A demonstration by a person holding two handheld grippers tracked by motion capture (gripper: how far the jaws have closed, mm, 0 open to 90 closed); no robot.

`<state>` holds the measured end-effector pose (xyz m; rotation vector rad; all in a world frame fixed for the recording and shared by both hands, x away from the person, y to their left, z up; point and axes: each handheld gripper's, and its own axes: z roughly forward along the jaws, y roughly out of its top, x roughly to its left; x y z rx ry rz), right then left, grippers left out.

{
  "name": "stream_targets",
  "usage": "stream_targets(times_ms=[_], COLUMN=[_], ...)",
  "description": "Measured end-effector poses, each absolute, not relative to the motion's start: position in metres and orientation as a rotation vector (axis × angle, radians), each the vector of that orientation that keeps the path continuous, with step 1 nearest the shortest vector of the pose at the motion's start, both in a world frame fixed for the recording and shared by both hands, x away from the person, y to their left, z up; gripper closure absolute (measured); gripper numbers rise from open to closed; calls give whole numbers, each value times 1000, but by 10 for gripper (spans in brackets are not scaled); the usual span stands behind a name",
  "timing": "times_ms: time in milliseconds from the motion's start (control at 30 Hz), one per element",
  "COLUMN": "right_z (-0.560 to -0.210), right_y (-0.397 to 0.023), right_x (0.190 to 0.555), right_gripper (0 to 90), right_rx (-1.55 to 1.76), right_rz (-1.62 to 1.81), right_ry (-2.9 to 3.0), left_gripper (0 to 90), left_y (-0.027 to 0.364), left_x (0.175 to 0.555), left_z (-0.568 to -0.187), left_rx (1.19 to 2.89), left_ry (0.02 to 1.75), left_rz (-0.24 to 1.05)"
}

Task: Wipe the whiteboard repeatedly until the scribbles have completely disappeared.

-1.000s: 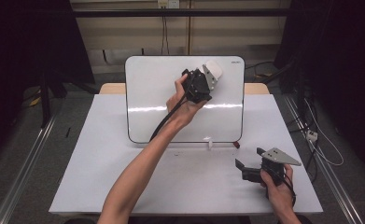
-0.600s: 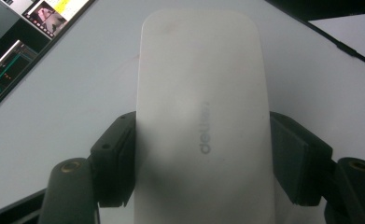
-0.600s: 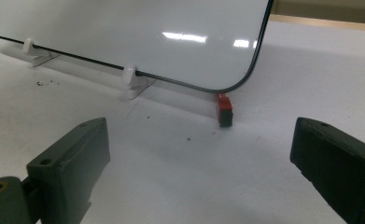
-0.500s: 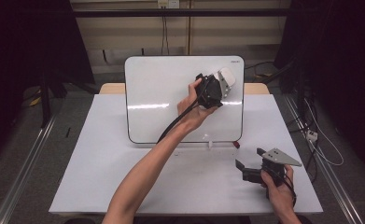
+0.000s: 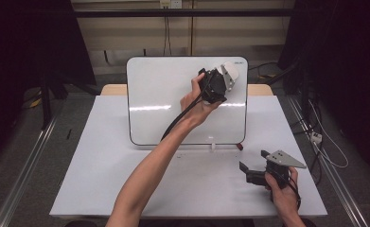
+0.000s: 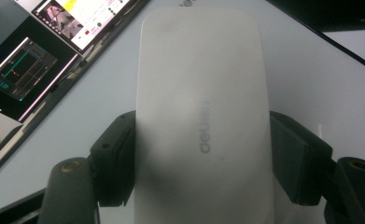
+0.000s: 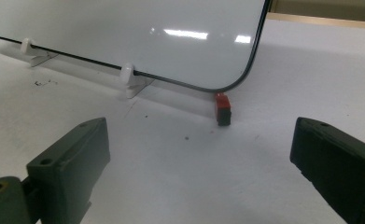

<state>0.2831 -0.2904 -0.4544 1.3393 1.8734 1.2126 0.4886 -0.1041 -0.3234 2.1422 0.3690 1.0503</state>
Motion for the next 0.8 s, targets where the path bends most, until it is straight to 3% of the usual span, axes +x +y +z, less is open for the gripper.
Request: stream_targets(times_ms=[267, 800], right_z=[-454, -454], right_y=[-287, -289], right_x=[284, 282], right_gripper=[48, 48], right_rx=[1332, 1328], right_rz=[1209, 1213], right_ry=[1882, 1879], left_gripper=[310, 310], left_y=[-121, -101], left_x=[461, 483], left_z=[-351, -328], left_rx=[2203, 2141], left_ry=[256, 406], left_rz=[1056, 1031])
